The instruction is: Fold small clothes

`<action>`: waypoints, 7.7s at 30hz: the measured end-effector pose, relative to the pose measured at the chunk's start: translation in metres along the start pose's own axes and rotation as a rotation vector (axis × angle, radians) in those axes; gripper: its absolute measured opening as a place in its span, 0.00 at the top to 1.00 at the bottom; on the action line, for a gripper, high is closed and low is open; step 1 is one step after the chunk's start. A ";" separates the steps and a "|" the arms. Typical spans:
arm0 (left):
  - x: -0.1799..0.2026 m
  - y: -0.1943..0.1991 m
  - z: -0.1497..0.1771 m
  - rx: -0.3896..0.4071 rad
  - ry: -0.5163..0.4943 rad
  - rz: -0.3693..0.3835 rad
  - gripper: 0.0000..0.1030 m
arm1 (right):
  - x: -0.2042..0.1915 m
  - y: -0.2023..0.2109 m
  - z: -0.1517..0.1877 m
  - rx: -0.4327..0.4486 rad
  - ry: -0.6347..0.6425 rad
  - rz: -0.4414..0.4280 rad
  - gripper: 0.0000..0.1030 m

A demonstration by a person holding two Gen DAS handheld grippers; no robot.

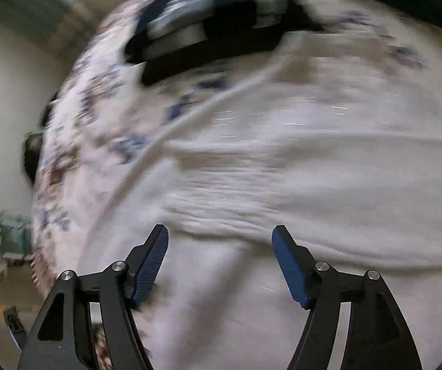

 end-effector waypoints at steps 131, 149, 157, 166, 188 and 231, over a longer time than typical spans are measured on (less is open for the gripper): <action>0.252 -0.024 -0.061 0.265 -0.573 -0.076 0.08 | 0.264 0.192 -0.070 0.351 -0.237 -0.015 0.90; 0.270 0.028 -0.044 0.376 -0.623 -0.069 0.08 | 0.346 0.108 -0.046 0.047 -0.627 0.097 0.26; 0.295 0.009 -0.014 0.365 -0.776 -0.113 0.08 | 0.337 0.097 -0.003 -0.117 -0.419 0.271 0.26; 0.281 -0.009 -0.014 0.307 -0.746 -0.122 0.08 | 0.345 0.109 -0.006 -0.049 -0.459 0.214 0.26; 0.268 -0.016 -0.030 0.273 -0.719 -0.106 0.08 | 0.325 0.095 -0.052 0.009 -0.237 0.282 0.60; 0.315 0.054 0.466 0.089 -0.865 0.090 0.90 | 0.354 0.046 -0.062 -0.349 -0.200 -0.428 0.54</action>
Point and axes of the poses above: each gripper's, at about its wrist camera, not at the fingertips, and y roughly against the way its jaws point, x to its right, z to its underside, the point moved 7 cm from there along -y, roughly the way its jaws point, and after that the axes turned 1 degree about -z, right-handed, at the moved point
